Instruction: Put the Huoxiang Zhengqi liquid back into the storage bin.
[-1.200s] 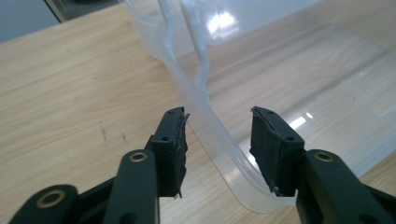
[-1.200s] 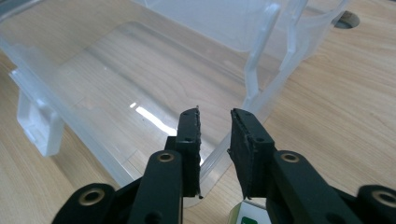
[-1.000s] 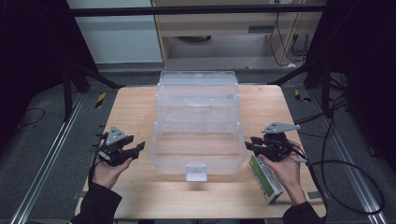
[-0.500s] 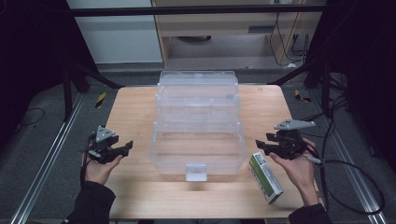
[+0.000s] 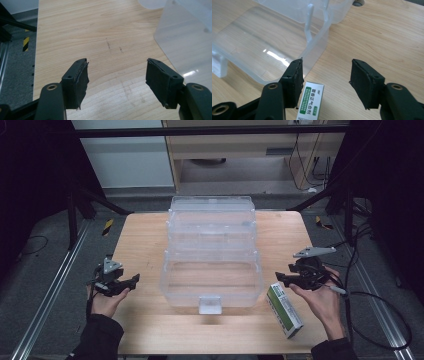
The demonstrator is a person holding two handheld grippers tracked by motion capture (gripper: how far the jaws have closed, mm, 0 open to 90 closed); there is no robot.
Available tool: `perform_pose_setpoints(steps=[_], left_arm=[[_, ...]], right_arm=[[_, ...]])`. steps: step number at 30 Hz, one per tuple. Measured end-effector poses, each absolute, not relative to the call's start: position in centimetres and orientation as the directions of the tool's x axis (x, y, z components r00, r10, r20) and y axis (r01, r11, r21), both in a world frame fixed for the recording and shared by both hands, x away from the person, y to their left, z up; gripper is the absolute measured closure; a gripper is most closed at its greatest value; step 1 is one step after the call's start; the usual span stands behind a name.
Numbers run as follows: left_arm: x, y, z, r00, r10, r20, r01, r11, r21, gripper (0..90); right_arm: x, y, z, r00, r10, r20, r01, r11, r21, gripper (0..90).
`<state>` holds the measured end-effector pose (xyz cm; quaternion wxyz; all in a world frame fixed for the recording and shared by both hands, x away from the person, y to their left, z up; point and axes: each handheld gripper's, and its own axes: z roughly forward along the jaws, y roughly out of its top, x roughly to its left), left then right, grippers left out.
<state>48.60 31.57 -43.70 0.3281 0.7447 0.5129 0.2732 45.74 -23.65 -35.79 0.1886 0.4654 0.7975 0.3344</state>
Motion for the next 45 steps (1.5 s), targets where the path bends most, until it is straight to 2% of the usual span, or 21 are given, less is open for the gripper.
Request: perform_pose_setpoints(steps=[7, 22, 45], left_arm=[[48.5, 32.0, -43.9, 0.302, 0.951, 0.071, 0.597, -0.247, 0.763, 32.8], [48.6, 31.8, -44.0, 0.323, 0.944, 0.066, 0.594, -0.256, 0.762, 32.5], [48.7, 31.6, -44.2, 0.329, 0.941, 0.075, 0.604, -0.271, 0.749, 32.5]], right_arm=[[45.2, -23.8, -35.5, -0.49, 0.872, 0.003, 0.646, 0.361, 0.673, 43.9], [43.7, -22.8, -35.3, -0.506, 0.863, 0.014, 0.699, 0.4, 0.593, 53.6], [43.2, -22.4, -37.3, -0.514, 0.857, 0.037, 0.775, 0.446, 0.448, 49.2]])
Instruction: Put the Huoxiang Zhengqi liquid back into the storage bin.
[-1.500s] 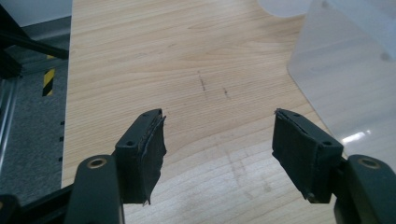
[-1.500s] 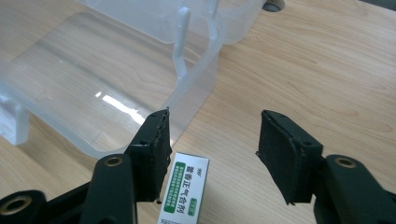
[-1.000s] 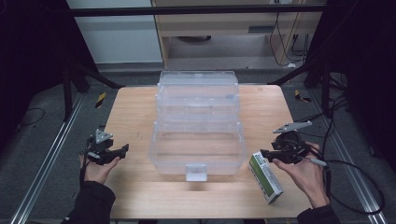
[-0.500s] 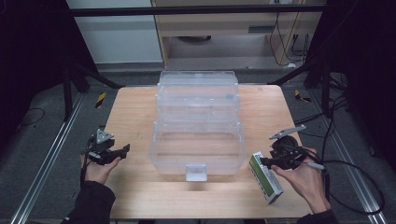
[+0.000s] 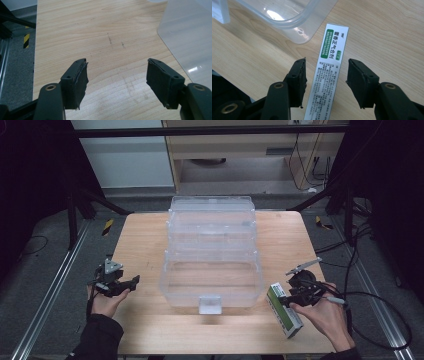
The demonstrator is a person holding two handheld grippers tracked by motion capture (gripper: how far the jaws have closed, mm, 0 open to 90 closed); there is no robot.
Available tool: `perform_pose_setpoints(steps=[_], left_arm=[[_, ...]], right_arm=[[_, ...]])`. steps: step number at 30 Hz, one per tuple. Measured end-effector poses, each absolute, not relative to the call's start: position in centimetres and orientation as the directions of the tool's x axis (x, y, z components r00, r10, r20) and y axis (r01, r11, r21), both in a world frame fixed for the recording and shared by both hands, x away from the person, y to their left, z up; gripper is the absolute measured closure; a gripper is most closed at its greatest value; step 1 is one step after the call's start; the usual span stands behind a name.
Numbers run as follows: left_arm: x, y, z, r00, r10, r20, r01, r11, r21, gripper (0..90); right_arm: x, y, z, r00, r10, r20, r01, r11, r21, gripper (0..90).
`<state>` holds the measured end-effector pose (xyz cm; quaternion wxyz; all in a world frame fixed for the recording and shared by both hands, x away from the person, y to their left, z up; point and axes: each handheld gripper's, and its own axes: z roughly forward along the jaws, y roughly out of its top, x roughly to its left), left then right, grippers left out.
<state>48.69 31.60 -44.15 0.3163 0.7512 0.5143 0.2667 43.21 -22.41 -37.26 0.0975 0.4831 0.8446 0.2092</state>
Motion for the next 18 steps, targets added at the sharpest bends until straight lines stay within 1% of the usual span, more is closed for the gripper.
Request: perform_pose_setpoints(steps=[12, 18], left_arm=[[48.7, 31.4, -44.3, 0.335, 0.939, 0.076, 0.612, -0.278, 0.74, 32.4], [48.7, 31.3, -44.3, 0.338, 0.938, 0.079, 0.613, -0.283, 0.737, 32.3]], right_arm=[[43.4, -22.2, -38.2, -0.521, 0.853, 0.04, 0.793, 0.466, 0.393, 48.7], [43.4, -22.2, -38.7, -0.521, 0.852, 0.041, 0.8, 0.472, 0.37, 50.3]])
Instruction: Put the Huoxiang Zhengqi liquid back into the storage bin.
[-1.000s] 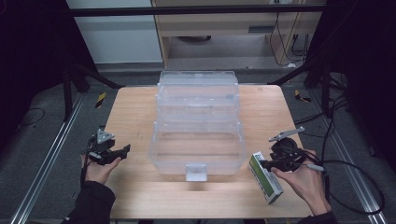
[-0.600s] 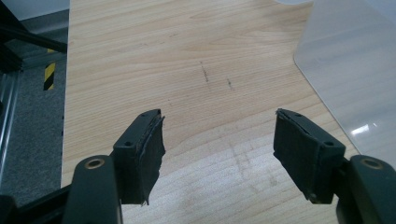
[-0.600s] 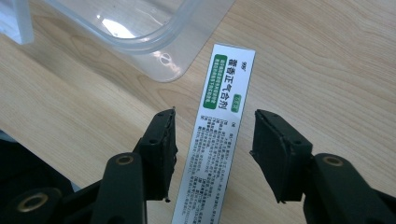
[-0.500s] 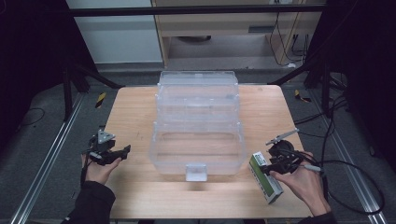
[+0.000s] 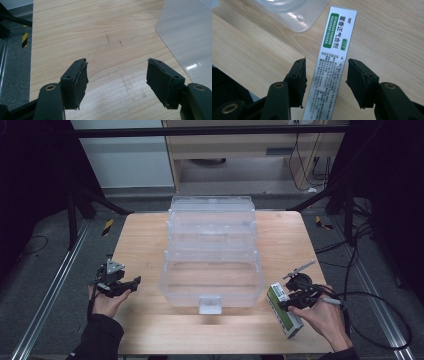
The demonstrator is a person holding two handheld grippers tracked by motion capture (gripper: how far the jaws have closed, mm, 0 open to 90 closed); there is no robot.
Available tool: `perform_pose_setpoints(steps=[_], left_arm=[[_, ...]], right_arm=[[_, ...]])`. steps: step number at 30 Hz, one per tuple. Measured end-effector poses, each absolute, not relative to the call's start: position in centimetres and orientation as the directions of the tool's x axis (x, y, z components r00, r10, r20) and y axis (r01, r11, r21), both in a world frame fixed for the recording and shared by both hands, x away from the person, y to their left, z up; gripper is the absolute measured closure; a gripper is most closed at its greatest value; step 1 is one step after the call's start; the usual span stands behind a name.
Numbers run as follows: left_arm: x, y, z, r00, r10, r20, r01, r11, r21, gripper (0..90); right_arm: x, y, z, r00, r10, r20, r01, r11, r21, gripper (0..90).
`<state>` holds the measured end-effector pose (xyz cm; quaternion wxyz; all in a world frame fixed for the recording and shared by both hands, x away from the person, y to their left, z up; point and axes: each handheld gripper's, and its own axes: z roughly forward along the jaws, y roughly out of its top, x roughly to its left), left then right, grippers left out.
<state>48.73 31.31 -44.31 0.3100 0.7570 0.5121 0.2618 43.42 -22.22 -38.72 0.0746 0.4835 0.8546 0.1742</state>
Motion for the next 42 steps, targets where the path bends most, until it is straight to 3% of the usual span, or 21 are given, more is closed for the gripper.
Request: perform_pose_setpoints(steps=[24, 42], left_arm=[[48.8, 31.2, -44.5, 0.347, 0.934, 0.086, 0.619, -0.297, 0.727, 32.5], [48.9, 31.0, -44.7, 0.355, 0.93, 0.094, 0.624, -0.31, 0.718, 32.5]], right_arm=[[44.1, -22.2, -39.5, -0.503, 0.864, 0.016, 0.825, 0.474, 0.308, 62.8], [44.5, -22.0, -39.7, -0.518, 0.856, 0.011, 0.823, 0.494, 0.279, 61.9]])
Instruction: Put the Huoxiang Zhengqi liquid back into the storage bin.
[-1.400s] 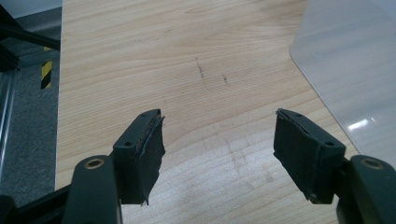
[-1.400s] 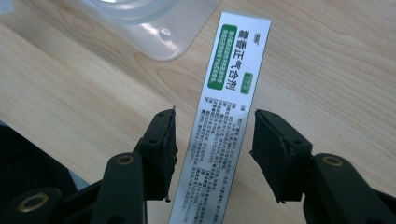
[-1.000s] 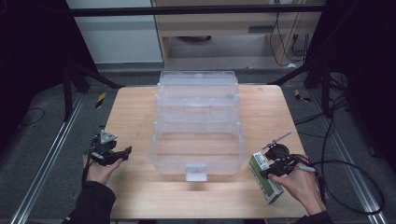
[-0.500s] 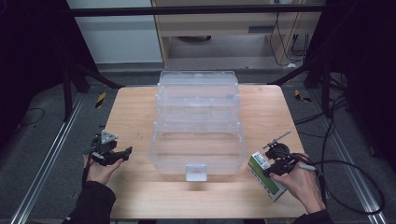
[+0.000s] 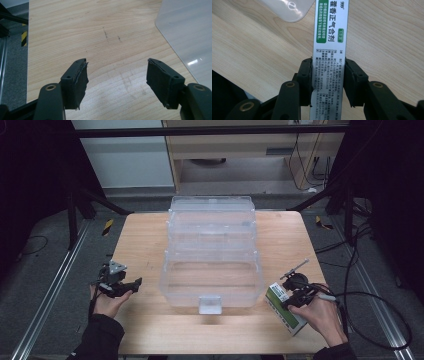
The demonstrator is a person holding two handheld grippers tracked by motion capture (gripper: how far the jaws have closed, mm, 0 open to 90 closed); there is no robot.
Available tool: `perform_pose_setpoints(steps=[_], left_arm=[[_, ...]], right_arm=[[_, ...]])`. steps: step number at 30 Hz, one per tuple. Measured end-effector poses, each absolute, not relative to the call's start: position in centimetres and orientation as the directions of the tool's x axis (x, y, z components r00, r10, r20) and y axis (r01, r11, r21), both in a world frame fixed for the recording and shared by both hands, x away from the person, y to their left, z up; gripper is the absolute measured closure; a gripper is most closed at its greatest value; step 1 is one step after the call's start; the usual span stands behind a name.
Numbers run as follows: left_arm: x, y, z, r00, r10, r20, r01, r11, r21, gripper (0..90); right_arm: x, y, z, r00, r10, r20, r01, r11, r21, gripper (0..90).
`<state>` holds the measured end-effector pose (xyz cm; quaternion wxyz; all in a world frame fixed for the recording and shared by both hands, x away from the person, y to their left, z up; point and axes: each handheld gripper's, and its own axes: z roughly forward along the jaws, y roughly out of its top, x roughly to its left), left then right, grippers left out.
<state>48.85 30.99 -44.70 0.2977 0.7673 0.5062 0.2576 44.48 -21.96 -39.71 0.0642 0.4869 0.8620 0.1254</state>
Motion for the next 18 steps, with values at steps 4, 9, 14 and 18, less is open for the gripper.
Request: perform_pose_setpoints(steps=[4, 9, 14, 18], left_arm=[[48.9, 30.9, -44.7, 0.357, 0.929, 0.096, 0.624, -0.313, 0.716, 32.4], [48.9, 30.9, -44.8, 0.357, 0.929, 0.095, 0.626, -0.313, 0.714, 32.4], [48.9, 30.9, -44.8, 0.358, 0.929, 0.096, 0.627, -0.315, 0.713, 32.4], [48.9, 30.8, -44.9, 0.358, 0.929, 0.096, 0.628, -0.315, 0.711, 32.4]], right_arm=[[44.7, -21.9, -39.7, -0.517, 0.856, 0.008, 0.827, 0.497, 0.262, 62.9], [44.7, -21.8, -39.7, -0.503, 0.864, 0.008, 0.837, 0.485, 0.256, 63.8], [44.7, -21.9, -39.5, -0.468, 0.884, 0.02, 0.854, 0.446, 0.269, 64.0], [44.6, -22.4, -38.7, -0.444, 0.896, 0.035, 0.854, 0.41, 0.32, 64.1]])
